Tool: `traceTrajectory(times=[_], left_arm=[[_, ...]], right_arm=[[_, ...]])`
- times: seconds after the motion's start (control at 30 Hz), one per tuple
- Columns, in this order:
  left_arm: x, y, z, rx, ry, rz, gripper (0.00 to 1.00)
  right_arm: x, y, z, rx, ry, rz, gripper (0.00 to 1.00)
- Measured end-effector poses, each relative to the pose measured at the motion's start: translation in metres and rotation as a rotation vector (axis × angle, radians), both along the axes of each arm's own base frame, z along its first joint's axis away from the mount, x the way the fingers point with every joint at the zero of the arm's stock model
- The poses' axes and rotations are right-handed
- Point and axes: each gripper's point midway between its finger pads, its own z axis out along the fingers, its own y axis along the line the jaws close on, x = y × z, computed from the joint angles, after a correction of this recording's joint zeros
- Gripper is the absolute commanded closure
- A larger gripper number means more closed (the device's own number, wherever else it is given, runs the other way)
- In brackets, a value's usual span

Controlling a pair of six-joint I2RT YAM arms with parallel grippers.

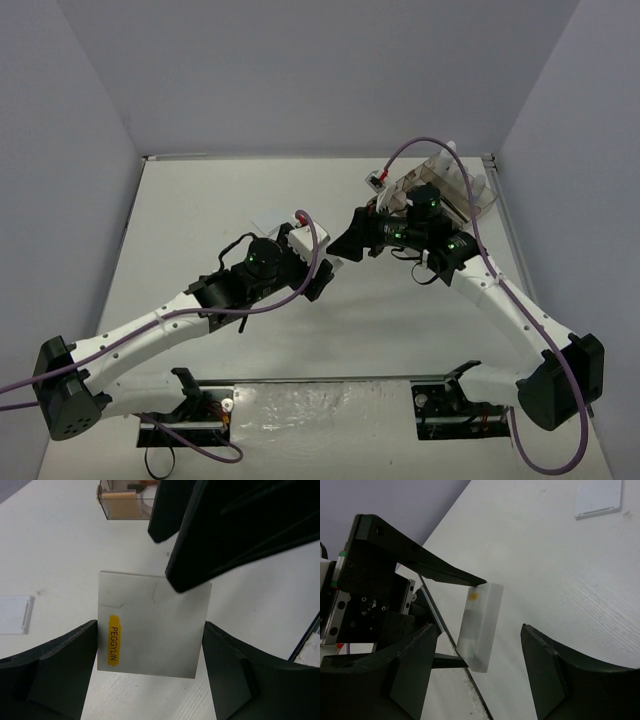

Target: Organize the makeup

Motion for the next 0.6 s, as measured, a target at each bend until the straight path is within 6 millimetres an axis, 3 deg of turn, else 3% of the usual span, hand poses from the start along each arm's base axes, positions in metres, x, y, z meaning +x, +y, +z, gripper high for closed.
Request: traceTrajectory(times=[0.2,0.33,0.47,0.6], left_arm=[[0.002,-0.008,0.020,-0.042,-0.052,-0.022,0.82],[0.003,-0.011,0.026,-0.052,-0.069,-0.032,0.82],[0.006,-0.013,0.019,-0.030,-0.068,-0.032,0.81],[0.012,-0.017,0.010,-0.007,-0.070,-0.022,0.60]], right_arm=[[-0.006,0.010,-0.015,-0.021,0.042,0.029,0.45],[-0.006,0.013,-0.019,-0.030,0.051,0.030,0.74],[-0.007,0.015,-0.019,-0.031,0.053,0.023,0.97],[-0.003,0.012,-0.026,-0.051,0.073,-0.020,1.00]])
